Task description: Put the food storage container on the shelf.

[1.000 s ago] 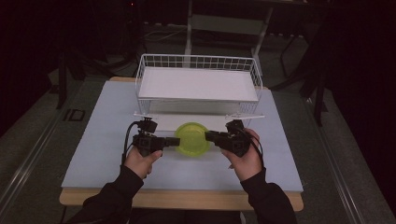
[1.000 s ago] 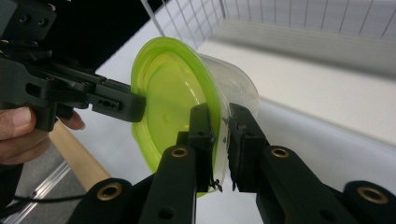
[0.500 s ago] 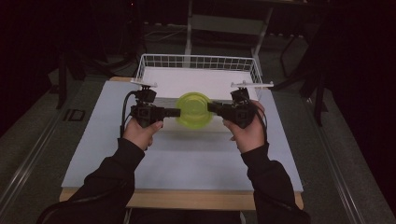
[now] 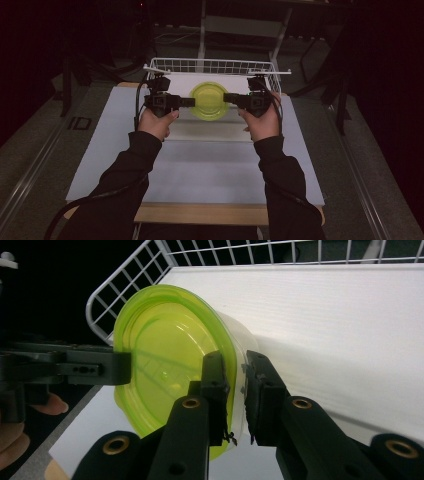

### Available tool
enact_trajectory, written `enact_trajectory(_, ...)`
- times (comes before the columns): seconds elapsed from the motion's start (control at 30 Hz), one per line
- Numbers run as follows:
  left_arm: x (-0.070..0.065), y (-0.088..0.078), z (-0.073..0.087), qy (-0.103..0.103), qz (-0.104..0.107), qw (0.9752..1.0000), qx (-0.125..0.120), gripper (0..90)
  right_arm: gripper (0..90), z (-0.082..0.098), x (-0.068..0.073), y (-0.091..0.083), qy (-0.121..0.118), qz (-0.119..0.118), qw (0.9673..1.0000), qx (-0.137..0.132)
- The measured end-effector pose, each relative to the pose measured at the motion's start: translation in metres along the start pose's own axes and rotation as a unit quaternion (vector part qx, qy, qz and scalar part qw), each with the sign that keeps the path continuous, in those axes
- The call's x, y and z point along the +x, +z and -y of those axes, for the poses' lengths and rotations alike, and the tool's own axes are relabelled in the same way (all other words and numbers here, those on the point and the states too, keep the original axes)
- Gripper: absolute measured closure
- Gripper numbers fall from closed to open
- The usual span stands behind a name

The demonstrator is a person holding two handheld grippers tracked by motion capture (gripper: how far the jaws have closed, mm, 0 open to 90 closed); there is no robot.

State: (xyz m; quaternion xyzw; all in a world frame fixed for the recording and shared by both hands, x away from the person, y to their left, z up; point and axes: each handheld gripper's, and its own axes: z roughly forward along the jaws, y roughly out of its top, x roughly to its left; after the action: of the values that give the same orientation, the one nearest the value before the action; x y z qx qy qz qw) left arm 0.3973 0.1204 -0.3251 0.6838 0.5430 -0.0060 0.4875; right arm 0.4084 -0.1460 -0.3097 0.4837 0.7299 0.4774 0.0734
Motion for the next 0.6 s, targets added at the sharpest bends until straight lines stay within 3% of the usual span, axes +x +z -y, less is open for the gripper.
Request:
enact_trajectory(0.17, 0.000, 0.002, -0.012, -0.005, 0.000, 0.9999, -0.009, 81.3, 79.3, -0.014, -0.005, 0.005, 0.027, 0.005, 0.9996, 0.003)
enact_trajectory(0.3, 0.002, 0.003, -0.019, -0.014, -0.001, 0.9999, -0.010, 80.6, 78.0, -0.021, -0.004, 0.010, 0.028, 0.018, 0.9994, 0.012)
enact_trajectory(0.37, 0.001, 0.004, -0.020, -0.010, -0.004, 0.9999, -0.012, 79.1, 77.4, -0.023, -0.005, 0.011, 0.029, 0.018, 0.9993, 0.014)
enact_trajectory(0.47, -0.003, 0.007, -0.022, 0.018, -0.029, 0.9993, -0.018, 73.2, 69.3, -0.026, -0.008, 0.014, 0.038, 0.026, 0.9988, 0.018)
enact_trajectory(0.5, -0.004, 0.009, -0.024, 0.017, -0.030, 0.9992, -0.021, 71.1, 63.9, -0.027, -0.011, 0.017, 0.042, 0.031, 0.9985, 0.017)
enact_trajectory(0.6, -0.003, 0.011, -0.025, 0.021, -0.033, 0.9990, -0.022, 66.7, 59.9, -0.027, -0.015, 0.019, 0.045, 0.031, 0.9984, 0.017)
